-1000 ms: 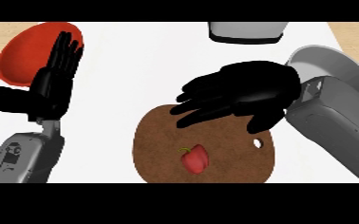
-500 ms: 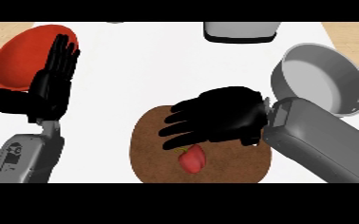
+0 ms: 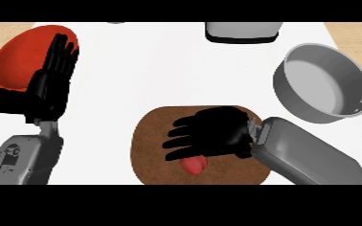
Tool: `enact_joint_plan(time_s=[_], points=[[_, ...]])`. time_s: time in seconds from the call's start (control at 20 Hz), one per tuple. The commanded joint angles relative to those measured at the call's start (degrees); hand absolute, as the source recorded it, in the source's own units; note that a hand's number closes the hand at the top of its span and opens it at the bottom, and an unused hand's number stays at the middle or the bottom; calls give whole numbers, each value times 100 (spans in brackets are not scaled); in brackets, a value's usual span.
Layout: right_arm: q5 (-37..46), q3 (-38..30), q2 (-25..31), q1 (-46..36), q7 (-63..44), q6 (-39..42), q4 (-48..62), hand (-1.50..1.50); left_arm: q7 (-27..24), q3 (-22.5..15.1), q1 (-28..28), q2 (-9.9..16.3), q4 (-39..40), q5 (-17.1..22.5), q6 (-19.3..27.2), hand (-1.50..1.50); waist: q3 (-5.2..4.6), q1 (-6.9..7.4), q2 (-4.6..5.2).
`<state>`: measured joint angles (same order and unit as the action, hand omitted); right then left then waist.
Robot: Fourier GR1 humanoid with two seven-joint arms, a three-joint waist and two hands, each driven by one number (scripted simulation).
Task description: Pick the bell pepper from the cutting board and place it in the pot
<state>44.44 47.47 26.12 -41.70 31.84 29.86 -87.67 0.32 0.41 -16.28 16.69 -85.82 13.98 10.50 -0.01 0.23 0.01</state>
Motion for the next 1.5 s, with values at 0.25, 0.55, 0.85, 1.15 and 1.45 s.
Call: enact_joint_plan(time_s=[0.25, 0.55, 0.85, 1.15, 1.45], points=[[753, -3, -614, 435, 685, -463, 519, -150, 330, -52, -98, -240, -229, -235, 148, 0, 3, 12, 1], [1442, -191, -682, 771, 269, -287, 139, -150, -32, 63, -142, -362, 201, -424, 25, 0, 0, -36, -1], [2015, -375, -1341, 699, 482, -400, 1024, -150, 334, 164, -10, -249, -300, -405, -148, 0, 1, 7, -1], [2537, -463, -1774, 798, 890, -869, 1675, -150, 157, 288, -83, -360, -22, -475, -222, 0, 1, 0, 2], [2948, -329, -1920, 1389, 1144, -1599, 2242, -150, 192, 419, 55, -338, -151, -415, -375, 0, 2, 3, 8]])
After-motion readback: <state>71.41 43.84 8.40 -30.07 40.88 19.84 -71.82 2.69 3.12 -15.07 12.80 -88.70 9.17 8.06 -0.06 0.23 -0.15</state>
